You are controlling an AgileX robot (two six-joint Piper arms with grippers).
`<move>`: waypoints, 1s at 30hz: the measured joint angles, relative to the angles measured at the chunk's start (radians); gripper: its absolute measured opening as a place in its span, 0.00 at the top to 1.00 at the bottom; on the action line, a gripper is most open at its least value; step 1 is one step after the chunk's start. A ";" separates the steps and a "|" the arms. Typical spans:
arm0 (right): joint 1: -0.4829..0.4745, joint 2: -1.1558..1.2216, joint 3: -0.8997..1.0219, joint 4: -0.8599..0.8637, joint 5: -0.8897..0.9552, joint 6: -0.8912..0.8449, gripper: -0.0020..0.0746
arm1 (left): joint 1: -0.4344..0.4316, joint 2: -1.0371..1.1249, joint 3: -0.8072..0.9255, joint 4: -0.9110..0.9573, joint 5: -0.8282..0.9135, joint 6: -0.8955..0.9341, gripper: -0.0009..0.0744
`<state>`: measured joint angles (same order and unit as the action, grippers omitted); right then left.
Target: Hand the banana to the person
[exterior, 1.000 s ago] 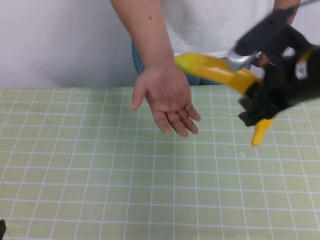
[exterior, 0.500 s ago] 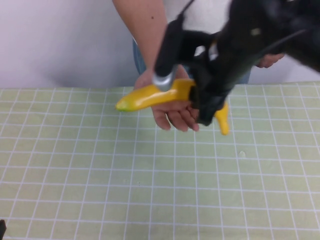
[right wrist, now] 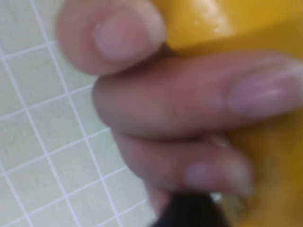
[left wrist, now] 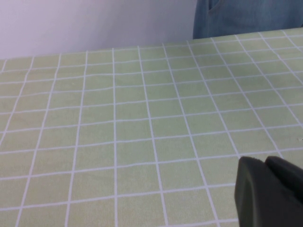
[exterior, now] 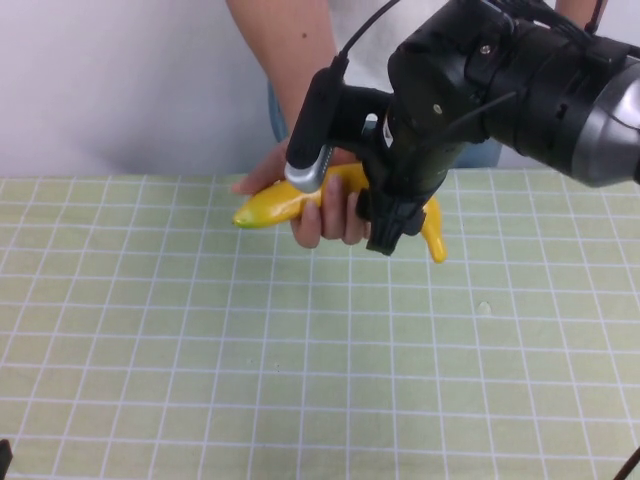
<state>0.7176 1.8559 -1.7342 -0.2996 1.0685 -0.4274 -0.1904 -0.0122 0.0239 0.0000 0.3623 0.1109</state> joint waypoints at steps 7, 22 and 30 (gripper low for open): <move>0.000 -0.068 0.000 0.017 0.016 0.085 0.27 | 0.000 0.000 0.000 0.000 0.000 0.000 0.99; 0.000 -0.519 0.185 0.119 0.136 0.294 0.96 | 0.000 0.000 0.000 0.000 0.000 0.000 0.99; 0.000 -0.731 0.578 0.208 0.045 0.314 0.98 | 0.000 0.000 0.000 0.000 0.000 0.000 0.99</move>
<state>0.7176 1.1251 -1.1564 -0.0920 1.1136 -0.1138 -0.1904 -0.0122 0.0239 0.0000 0.3623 0.1109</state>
